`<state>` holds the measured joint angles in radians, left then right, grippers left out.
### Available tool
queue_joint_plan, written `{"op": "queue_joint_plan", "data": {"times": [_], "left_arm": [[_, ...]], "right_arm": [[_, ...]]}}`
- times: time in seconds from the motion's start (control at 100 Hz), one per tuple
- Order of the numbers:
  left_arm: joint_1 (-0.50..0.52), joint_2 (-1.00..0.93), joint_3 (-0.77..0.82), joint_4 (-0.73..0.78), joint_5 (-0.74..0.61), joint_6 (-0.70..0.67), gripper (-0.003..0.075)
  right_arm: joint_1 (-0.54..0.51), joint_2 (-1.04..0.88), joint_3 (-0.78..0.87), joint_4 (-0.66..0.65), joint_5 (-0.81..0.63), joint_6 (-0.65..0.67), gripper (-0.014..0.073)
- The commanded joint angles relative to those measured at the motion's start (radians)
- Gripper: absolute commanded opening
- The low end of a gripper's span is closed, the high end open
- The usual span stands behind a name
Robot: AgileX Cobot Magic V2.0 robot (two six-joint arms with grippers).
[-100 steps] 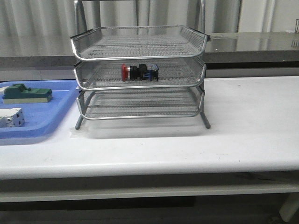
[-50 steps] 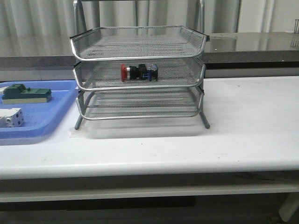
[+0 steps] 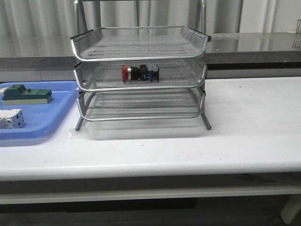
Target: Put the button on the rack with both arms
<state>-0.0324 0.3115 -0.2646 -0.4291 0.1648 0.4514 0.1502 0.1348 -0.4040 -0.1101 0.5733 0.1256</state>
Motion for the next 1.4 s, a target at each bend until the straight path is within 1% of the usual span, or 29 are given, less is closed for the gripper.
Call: {"op": "queue_joint_plan", "data": {"times": [0.0,0.12,0.23,0.4,0.68,1.39], "left_arm": [[0.003,0.007,-0.026,-0.013,-0.078,-0.009,-0.002],[0.003,0.007,-0.026,-0.013,-0.078,-0.009,-0.002],[0.003,0.007,-0.026,-0.013,-0.078,-0.009,-0.002],[0.003,0.007,-0.026,-0.013,-0.078,-0.009,-0.002],[0.003,0.007,-0.026,-0.013,-0.078,-0.009,-0.002],[0.003,0.007,-0.026,-0.013,-0.078,-0.009,-0.002]], "right_arm": [[-0.055,-0.035,0.043,0.076,-0.171,-0.084,-0.0069],[-0.108,-0.107,0.15,0.11,-0.25,-0.084,-0.0069],[-0.119,-0.165,0.228,0.11,-0.292,-0.084,-0.0069],[-0.119,-0.162,0.318,0.101,-0.361,-0.084,-0.0069],[-0.119,-0.162,0.414,0.096,-0.496,-0.083,-0.0069],[-0.119,-0.162,0.415,0.096,-0.494,-0.083,-0.0069]]}}
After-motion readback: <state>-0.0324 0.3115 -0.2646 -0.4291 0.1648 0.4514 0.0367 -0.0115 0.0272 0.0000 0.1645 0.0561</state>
